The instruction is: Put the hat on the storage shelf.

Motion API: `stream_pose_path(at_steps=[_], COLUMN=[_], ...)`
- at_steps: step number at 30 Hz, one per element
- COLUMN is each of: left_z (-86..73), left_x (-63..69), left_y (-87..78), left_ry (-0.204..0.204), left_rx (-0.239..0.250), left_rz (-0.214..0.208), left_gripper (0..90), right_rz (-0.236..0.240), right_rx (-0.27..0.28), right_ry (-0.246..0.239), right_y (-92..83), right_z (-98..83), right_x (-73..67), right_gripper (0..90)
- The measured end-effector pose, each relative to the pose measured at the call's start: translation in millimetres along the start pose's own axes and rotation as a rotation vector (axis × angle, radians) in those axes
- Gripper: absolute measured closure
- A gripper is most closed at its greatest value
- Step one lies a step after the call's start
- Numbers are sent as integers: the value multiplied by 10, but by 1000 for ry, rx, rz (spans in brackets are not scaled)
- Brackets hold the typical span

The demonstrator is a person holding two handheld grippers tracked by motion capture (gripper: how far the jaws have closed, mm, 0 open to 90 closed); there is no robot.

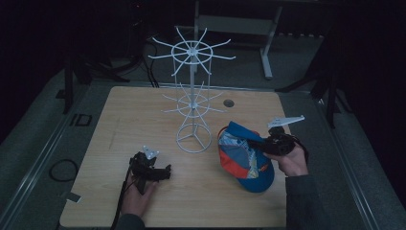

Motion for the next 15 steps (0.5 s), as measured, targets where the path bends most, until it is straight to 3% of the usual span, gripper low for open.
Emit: stream_pose_path(at_steps=[4,8,15], left_z=[0,0,-1], left_x=[-1,-2,-3], left_y=[-1,-1,-2], left_ry=[1,2,3], left_rx=[-1,-2,-2], left_rz=[0,1,1], left_gripper=[14,14,14], right_rz=[32,81,96], right_rx=[30,99,144], right_ry=[-1,11,11], right_y=[-48,-159,-262], right_z=[40,149,257], right_x=[-27,-51,-60], right_gripper=[874,874,873])
Point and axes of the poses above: each handheld gripper's, and its own axes: y roughly forward along the jaws, z roughly out of its top, x roughly to its right, the point moved 7 cm from there along y, roughly forward along the jaws, and after that the axes turned 1 degree about -y, right-handed, at the moved point
